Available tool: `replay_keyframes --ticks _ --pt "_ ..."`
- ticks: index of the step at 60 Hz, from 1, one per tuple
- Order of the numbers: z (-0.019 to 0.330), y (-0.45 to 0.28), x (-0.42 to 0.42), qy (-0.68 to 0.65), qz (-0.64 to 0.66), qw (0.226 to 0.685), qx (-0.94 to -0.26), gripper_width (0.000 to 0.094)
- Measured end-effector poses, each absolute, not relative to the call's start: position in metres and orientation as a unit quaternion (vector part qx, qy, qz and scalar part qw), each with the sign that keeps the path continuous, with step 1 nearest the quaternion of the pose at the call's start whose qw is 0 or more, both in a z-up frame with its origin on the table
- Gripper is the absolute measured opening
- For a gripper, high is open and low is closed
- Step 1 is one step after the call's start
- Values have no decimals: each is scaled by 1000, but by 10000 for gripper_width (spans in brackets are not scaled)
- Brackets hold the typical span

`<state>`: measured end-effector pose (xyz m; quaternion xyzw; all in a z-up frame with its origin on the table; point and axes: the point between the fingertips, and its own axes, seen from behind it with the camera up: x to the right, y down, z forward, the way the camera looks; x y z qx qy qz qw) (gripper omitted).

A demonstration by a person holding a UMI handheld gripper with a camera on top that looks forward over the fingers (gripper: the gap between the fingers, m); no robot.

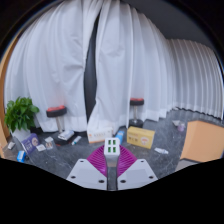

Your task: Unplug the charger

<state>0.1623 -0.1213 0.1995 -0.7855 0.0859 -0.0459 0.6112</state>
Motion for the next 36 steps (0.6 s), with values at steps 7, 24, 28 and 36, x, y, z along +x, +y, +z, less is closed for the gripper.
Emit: replay_keyframes --ticks 7,24,28,36 --pt "107 -129 192 124 -21 538 -833 114" --pt "-2 -142 214 118 -5 468 -876 285" --pt "-5 -143 228 115 -27 463 -878 487" --pt "1 -149 250 117 -65 459 -878 858"
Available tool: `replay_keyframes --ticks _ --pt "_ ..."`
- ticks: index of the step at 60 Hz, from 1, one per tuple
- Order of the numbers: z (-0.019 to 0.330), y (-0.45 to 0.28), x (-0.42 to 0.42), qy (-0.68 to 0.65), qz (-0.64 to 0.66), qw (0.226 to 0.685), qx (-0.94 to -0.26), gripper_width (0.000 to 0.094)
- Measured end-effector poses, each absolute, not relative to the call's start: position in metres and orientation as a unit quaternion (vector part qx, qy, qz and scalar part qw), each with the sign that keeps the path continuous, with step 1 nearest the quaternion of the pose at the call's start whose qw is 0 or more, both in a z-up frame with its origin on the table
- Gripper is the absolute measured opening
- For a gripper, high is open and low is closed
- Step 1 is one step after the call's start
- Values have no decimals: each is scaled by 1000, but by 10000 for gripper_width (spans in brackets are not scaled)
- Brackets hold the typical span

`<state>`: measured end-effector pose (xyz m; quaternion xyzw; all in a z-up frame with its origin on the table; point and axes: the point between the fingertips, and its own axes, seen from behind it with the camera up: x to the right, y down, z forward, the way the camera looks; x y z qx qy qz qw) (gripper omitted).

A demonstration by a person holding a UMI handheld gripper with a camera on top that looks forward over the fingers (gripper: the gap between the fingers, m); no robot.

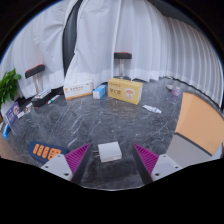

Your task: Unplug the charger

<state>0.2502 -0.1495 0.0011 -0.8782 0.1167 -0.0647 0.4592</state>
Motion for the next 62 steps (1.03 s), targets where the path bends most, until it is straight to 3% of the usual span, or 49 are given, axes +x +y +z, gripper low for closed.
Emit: replay_keyframes --ticks 18,33,49,62 --pt "90 -196 234 92 -105 506 -852 855" --pt "162 -303 168 85 -99 536 -834 851" --pt "175 -421 113 75 -99 524 -843 847" --pt "183 -460 97 69 -99 523 -844 854"
